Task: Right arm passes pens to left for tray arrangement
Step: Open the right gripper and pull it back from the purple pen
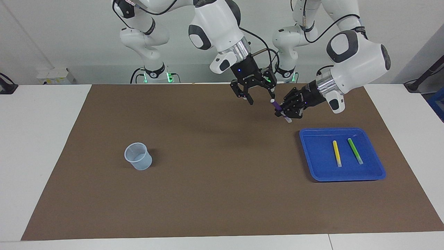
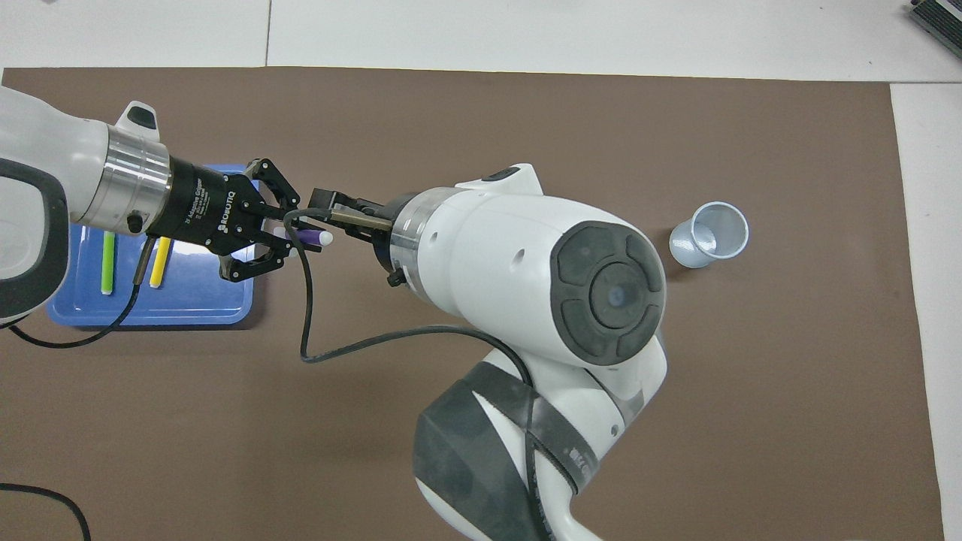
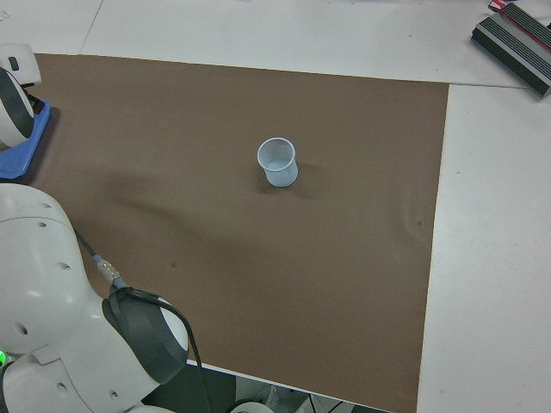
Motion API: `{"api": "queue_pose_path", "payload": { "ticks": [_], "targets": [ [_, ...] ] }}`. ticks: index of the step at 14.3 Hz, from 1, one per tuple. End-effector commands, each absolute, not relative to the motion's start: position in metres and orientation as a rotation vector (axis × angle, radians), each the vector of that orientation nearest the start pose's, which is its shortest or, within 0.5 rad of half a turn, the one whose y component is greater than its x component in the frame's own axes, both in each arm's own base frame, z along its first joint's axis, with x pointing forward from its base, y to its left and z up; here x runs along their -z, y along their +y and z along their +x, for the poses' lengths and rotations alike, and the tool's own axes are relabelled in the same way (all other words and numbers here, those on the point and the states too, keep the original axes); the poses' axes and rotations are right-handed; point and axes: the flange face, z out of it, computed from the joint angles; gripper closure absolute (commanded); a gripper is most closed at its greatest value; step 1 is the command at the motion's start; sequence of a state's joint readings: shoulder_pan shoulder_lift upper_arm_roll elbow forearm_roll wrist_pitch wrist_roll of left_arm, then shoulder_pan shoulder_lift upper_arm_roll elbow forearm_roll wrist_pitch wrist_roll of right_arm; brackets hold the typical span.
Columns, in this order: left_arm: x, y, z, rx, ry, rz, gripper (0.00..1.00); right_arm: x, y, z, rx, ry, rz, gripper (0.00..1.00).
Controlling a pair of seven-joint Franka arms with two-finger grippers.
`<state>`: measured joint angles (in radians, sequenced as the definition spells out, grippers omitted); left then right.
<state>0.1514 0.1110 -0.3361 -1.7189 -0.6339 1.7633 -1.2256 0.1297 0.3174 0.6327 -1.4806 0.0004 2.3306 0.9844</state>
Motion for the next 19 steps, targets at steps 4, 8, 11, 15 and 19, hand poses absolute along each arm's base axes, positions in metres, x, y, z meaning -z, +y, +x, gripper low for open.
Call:
{"api": "queue_pose_path", "payload": {
  "ticks": [4, 8, 11, 15, 19],
  "targets": [
    [-0.509, -0.139, 0.549, -0.484, -1.043, -3.297, 1.00, -0.583, 0.340, 0.577, 0.297, 0.206, -2.737, 0.00],
    [-0.497, -0.123, 0.558, -0.150, -0.386, -3.378, 1.00, -0.588, 0.292, 0.583, 0.238, 0.124, -2.844, 0.00],
    [-0.475, -0.102, 0.562, -0.033, -0.076, -3.363, 1.00, -0.589, 0.261, 0.585, 0.181, 0.108, -2.901, 0.00],
    [-0.441, -0.056, 0.567, 0.092, 0.210, -3.287, 1.00, -0.599, 0.221, 0.581, 0.119, 0.104, -2.964, 0.00],
    [-0.418, -0.032, 0.578, 0.223, 0.324, -3.199, 1.00, -0.612, 0.165, 0.576, 0.055, 0.145, -3.024, 0.00]
  ]
}}
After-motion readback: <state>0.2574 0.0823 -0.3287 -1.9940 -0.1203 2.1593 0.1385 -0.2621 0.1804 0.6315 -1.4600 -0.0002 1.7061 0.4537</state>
